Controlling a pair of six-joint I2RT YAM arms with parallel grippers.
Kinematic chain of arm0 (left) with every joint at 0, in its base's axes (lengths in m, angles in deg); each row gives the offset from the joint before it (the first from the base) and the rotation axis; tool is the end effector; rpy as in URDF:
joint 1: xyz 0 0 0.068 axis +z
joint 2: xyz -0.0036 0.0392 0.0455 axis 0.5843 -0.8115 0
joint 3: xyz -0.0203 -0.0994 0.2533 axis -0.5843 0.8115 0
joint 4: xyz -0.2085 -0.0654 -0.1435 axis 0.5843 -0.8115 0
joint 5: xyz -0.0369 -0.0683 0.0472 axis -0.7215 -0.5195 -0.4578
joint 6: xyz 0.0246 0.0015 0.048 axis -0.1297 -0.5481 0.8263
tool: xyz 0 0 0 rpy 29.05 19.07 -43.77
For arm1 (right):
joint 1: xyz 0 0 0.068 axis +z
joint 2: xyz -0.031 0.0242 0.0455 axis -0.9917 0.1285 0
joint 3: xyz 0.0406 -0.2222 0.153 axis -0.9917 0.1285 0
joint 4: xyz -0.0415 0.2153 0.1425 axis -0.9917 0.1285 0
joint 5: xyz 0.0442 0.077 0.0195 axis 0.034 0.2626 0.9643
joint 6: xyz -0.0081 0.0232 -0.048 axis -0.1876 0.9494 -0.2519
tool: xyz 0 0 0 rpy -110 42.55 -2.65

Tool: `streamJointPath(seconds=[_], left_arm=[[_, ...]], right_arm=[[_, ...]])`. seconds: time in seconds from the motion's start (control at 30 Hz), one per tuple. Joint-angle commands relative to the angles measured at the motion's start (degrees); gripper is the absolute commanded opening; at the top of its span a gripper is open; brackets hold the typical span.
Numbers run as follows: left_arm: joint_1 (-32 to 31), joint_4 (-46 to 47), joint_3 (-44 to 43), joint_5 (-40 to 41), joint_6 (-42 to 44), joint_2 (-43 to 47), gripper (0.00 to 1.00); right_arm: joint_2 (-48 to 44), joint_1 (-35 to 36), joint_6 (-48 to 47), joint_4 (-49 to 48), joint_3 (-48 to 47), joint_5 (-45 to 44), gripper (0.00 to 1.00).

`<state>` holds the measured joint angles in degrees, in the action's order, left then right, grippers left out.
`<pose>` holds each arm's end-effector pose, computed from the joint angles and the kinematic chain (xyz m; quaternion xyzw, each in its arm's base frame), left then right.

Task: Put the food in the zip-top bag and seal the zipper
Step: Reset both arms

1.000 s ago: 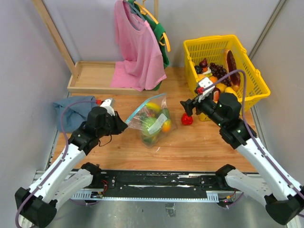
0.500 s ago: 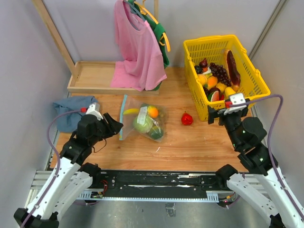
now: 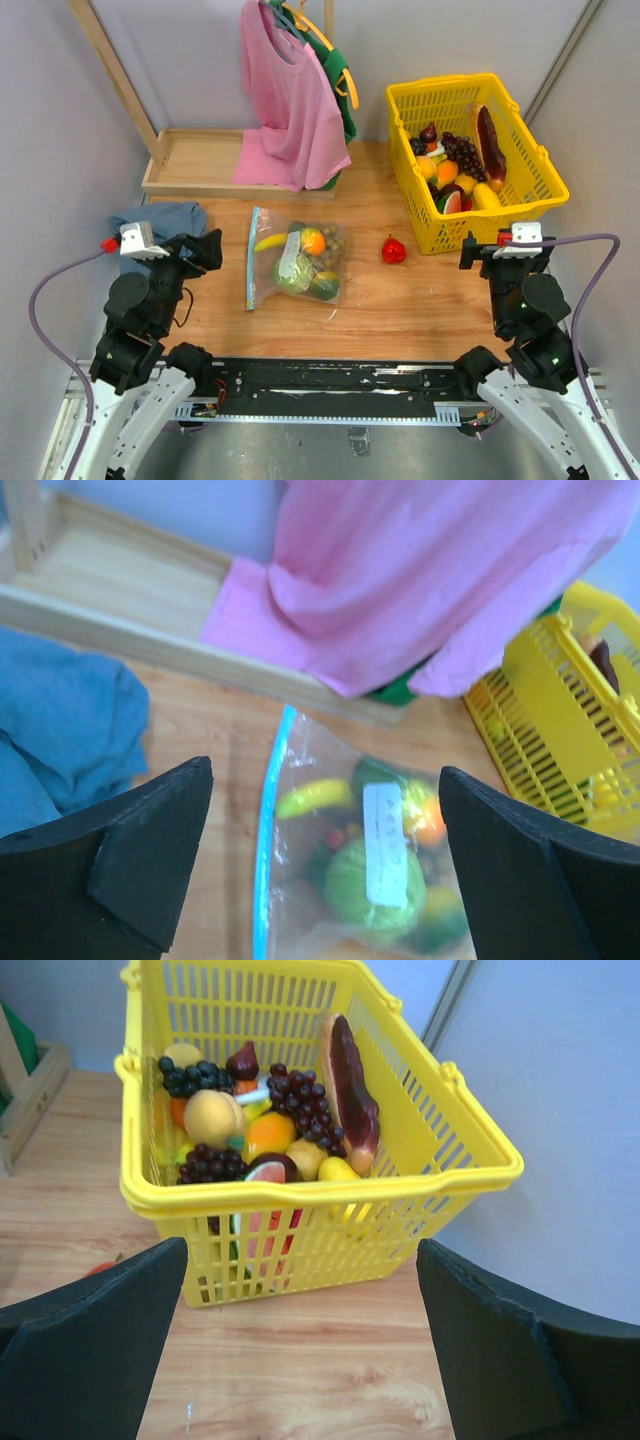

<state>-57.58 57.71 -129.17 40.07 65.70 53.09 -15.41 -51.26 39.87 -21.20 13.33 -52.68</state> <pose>0.0802 -0.0200 0.3523 -0.1246 0.7124 -0.1591 0.6720 0.0764 0.0227 0.3681 -0.0143 0.6657 -0.0633 0.7434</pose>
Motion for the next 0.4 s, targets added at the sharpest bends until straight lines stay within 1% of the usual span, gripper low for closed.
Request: streamJointPath(seconds=[0.0,0.13,0.37], left_arm=[[0.4,12.9,6.5,5.8,7.7,6.5,0.99],[0.3,17.6,11.0,5.9,9.1,9.2,0.99],[0.3,18.1,11.8,4.8,10.0,7.6,0.99]], right_arm=[[-2.2,-0.8,-1.2,-3.2,2.8,-3.8,0.98],[-3.7,-0.8,-1.8,-3.8,3.7,-4.0,0.98],[-4.2,-0.8,-3.2,-5.0,4.2,-4.1,0.98]])
